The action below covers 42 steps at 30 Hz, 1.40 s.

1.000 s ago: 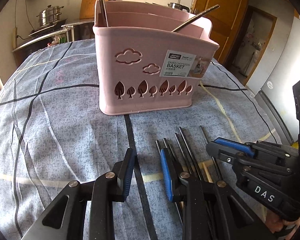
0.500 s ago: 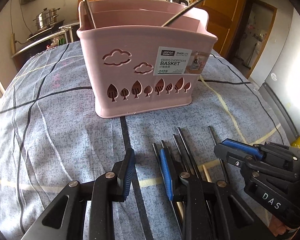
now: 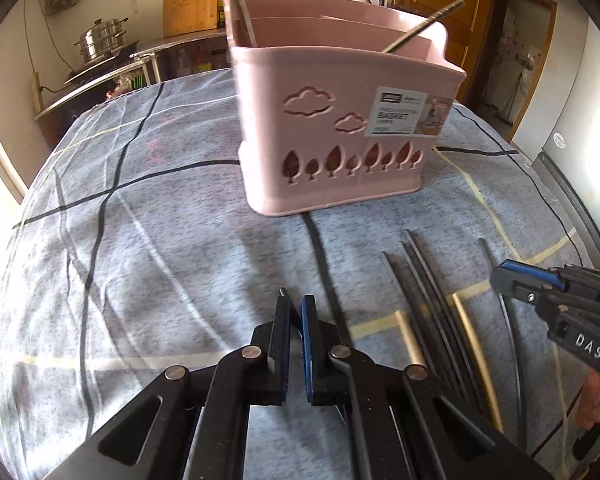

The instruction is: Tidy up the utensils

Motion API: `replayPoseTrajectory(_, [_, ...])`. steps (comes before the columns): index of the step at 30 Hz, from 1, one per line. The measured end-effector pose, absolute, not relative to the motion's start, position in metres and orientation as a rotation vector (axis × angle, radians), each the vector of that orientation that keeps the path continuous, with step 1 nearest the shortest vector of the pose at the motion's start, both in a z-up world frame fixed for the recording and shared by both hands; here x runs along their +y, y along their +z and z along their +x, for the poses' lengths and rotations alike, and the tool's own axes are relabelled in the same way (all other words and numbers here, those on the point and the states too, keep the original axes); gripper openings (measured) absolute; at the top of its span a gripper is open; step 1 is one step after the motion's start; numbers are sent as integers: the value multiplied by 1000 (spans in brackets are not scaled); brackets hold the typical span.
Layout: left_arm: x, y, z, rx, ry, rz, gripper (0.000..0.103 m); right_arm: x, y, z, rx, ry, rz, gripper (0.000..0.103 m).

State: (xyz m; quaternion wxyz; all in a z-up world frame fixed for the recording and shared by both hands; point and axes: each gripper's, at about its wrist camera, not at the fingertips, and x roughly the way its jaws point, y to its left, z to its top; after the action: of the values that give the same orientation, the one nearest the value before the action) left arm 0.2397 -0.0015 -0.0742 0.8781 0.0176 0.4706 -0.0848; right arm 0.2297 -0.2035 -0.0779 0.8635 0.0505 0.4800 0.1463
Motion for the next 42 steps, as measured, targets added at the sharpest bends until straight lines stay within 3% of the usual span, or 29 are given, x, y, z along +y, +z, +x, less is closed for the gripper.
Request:
replayPoseTrajectory(10, [19,-76,226,1031,-163,-64,7,-204,-78,226,1042,281,110,11])
replayPoseTrajectory(15, [1,-77,229,1034,-129,2,20,-195,-77,233,1060,252,63,11])
replayPoseTrajectory(18, [-9,-77,227,1018,-111,61,21,-190,-77,235,1057,243,35,10])
replayPoseTrajectory(21, [-8,-77,229,1016,-126,62,7,-190,-76,236,1057,249,35,9])
replayPoseTrajectory(32, [3,-44,224,973,-190,-22,6,-193,-51,224,1003,303,87,5])
replayPoseTrajectory(42, [13,39,212,801,-242,-57,4,-202,13,220,847,323,96,5])
